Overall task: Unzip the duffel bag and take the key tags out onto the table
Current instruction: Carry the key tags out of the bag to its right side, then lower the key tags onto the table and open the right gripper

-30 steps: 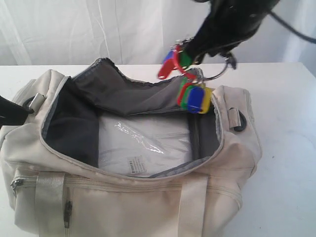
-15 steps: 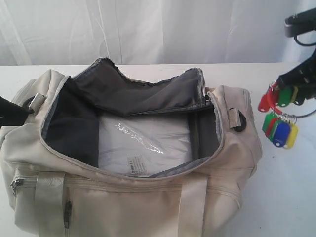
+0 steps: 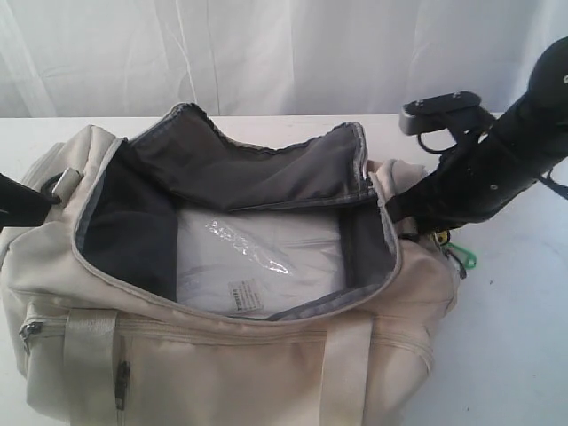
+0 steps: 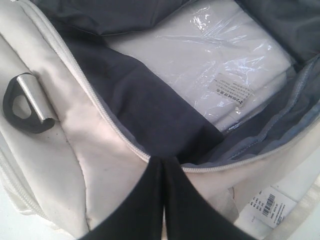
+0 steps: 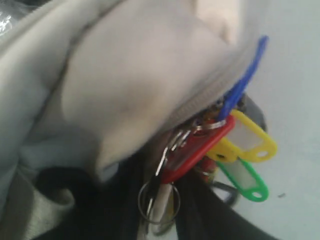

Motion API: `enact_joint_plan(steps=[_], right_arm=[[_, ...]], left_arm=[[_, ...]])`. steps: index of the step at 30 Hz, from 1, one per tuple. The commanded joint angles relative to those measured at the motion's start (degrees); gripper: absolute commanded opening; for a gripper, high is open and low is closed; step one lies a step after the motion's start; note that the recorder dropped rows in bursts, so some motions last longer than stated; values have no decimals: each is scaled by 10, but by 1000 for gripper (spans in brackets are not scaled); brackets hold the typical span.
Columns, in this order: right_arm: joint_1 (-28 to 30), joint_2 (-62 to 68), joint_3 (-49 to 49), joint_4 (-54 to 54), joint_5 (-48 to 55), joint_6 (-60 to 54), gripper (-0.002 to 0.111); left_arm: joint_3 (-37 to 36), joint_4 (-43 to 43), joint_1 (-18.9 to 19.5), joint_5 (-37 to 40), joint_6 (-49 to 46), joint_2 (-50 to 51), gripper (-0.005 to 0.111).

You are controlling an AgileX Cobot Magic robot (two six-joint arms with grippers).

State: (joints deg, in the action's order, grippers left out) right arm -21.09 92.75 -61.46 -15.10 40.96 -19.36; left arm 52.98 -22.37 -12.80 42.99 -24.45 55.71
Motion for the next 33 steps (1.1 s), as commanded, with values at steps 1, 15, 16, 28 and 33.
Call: enact_joint_plan(steps=[1,15,16,28,33], right_arm=[[-18,10,2,-9,-13,-14,0],[40,-69,-9,212,27,161,0],[45,-74,-9,211,28,163,0],[56,18,22,185,-16,167,0],[56,63,22,166,-23,167,0]], left_arm=[[-3,-12,1,7,0,-3,0],[-3,-11,1,11,0,-3,0],[-3,-11,1,11,0,-3,0],[-3,-11,1,11,0,-3,0],[-3,-11,1,11,0,-3,0]])
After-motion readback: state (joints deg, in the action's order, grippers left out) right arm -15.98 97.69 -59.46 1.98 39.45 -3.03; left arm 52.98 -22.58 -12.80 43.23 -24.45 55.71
